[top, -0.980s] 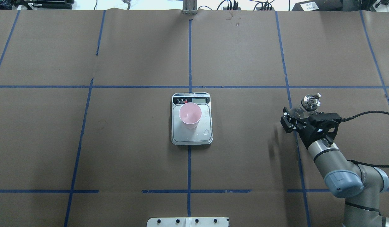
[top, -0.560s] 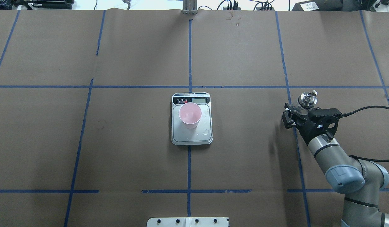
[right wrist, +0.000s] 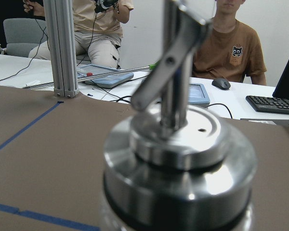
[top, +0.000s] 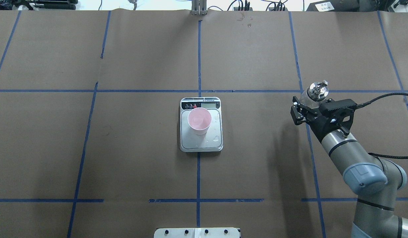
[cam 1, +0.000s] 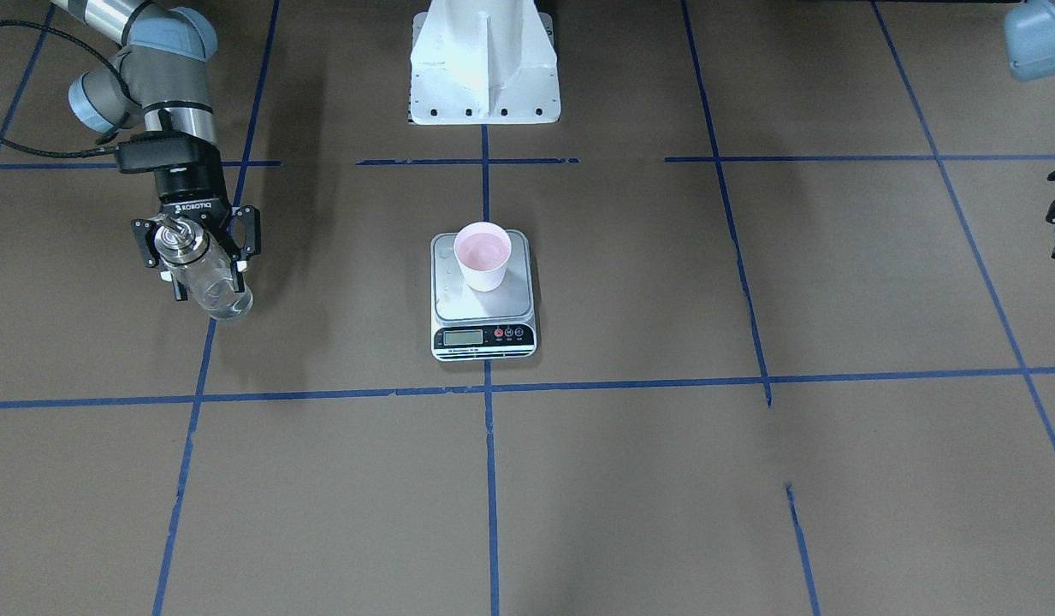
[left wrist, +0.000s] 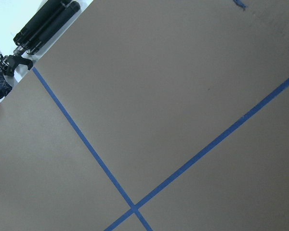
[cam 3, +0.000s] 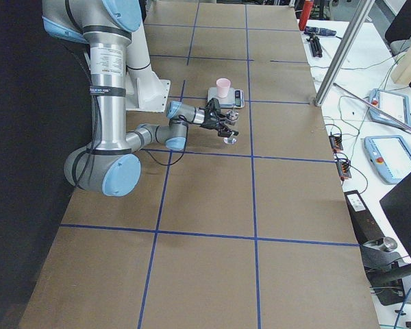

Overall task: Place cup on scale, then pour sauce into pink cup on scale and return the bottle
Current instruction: 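Grasp the glass bottle with the right gripper and lift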

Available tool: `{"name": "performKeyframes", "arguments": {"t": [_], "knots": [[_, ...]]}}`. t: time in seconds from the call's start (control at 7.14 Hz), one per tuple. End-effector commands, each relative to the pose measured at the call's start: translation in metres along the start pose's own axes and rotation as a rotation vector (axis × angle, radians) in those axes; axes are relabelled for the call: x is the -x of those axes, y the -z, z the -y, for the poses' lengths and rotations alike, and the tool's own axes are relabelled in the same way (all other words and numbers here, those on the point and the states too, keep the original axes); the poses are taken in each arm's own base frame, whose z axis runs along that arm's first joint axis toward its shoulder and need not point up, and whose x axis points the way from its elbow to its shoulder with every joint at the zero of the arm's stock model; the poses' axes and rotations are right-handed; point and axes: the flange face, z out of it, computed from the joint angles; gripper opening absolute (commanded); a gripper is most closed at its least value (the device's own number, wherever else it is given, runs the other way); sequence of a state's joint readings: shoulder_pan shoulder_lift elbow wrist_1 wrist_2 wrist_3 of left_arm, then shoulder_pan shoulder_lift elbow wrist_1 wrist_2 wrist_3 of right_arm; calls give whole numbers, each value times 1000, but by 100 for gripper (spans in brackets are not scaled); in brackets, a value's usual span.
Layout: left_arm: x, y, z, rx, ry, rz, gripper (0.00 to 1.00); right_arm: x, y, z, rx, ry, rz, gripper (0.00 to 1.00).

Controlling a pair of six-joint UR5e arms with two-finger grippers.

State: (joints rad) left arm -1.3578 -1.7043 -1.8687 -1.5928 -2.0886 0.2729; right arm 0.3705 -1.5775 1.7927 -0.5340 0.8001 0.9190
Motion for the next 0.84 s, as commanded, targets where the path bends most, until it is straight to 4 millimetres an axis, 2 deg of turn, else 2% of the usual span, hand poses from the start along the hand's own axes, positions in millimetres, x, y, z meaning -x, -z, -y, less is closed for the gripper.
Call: {"name": "performKeyframes", "arguments": {"t": [0.0, 0.14, 0.28, 0.42, 0.56, 0.7], "knots": [[0, -1, -1, 4, 2, 0, 100, 22, 2, 23, -31, 72, 27, 0], [2, -2, -3, 6, -4, 2, 100, 54, -2, 47, -82, 67, 48, 0], [6, -2, -6, 7, 1, 5, 100, 61, -3, 51, -90, 135, 41, 0], [7, -4, -9, 13, 5, 3, 100, 61, -4, 52, -97, 291, 15, 0], [8, -5, -10, 15, 7, 2, 100, 76, -6, 67, -126, 385, 16, 0], [10, -8, -13, 20, 11, 1, 100, 79, -10, 67, -115, 427, -3, 0]]}}
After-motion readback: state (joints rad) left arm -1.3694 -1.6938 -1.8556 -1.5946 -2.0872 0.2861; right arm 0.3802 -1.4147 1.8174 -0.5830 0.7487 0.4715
